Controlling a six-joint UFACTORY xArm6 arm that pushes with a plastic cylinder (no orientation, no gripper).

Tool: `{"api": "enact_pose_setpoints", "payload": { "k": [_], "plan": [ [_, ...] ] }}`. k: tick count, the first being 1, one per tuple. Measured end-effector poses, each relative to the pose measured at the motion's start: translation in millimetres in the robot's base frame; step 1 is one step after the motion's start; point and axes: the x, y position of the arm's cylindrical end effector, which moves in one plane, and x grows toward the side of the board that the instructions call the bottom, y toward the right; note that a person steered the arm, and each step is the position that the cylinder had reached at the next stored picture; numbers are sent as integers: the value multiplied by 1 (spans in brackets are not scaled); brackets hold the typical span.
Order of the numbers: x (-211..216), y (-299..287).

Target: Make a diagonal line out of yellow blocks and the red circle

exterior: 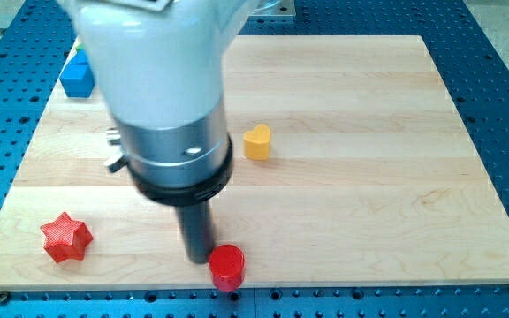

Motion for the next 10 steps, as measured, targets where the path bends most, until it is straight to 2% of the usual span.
{"api": "enact_pose_setpoints", "payload": {
  "k": [1, 2, 4, 5, 6, 7, 9, 10],
  "plan": [
    [-15, 39],
    [18, 84],
    [31, 64],
    [29, 23],
    [-26, 81],
    [-63, 64],
    [-56, -23],
    [-31, -17]
  ]
}}
